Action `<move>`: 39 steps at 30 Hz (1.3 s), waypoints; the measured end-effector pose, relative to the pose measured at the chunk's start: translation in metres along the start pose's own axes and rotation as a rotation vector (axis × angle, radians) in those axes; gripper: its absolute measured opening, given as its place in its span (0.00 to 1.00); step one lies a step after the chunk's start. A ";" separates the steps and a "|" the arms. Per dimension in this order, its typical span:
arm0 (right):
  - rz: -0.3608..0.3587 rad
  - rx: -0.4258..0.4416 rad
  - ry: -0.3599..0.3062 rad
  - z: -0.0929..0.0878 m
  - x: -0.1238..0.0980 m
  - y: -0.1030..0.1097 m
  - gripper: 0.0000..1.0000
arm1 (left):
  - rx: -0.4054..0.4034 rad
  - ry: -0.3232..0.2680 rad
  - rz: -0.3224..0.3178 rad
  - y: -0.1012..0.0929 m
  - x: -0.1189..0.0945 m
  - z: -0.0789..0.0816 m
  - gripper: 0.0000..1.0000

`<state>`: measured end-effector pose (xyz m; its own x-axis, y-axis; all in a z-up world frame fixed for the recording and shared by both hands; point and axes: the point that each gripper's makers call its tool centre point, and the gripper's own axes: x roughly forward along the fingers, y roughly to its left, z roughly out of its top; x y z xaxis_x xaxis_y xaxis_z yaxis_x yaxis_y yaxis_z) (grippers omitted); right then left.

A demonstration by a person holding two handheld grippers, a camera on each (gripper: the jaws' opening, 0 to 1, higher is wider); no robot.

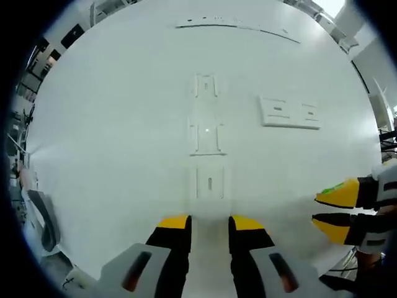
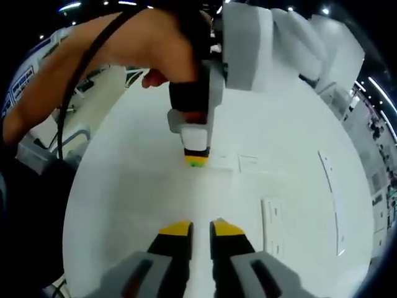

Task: Locate the socket holder cover, grip the socket holder cover, clip it into the socket holder slot.

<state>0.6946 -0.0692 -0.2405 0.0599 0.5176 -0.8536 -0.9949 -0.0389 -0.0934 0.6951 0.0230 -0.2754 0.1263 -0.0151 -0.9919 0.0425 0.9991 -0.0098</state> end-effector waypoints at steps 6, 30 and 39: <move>0.011 -0.005 -0.005 0.000 0.000 0.005 0.13 | 0.018 -0.002 0.000 -0.002 -0.001 0.007 0.24; 0.018 0.001 -0.007 -0.004 0.000 0.003 0.12 | -0.024 0.039 -0.012 0.004 0.010 0.016 0.24; 0.020 0.007 -0.012 -0.005 0.001 0.002 0.12 | -0.021 0.047 -0.008 0.004 0.013 0.018 0.24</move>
<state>0.6927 -0.0729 -0.2435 0.0387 0.5269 -0.8491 -0.9964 -0.0440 -0.0727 0.7146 0.0258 -0.2859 0.0793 -0.0213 -0.9966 0.0219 0.9996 -0.0196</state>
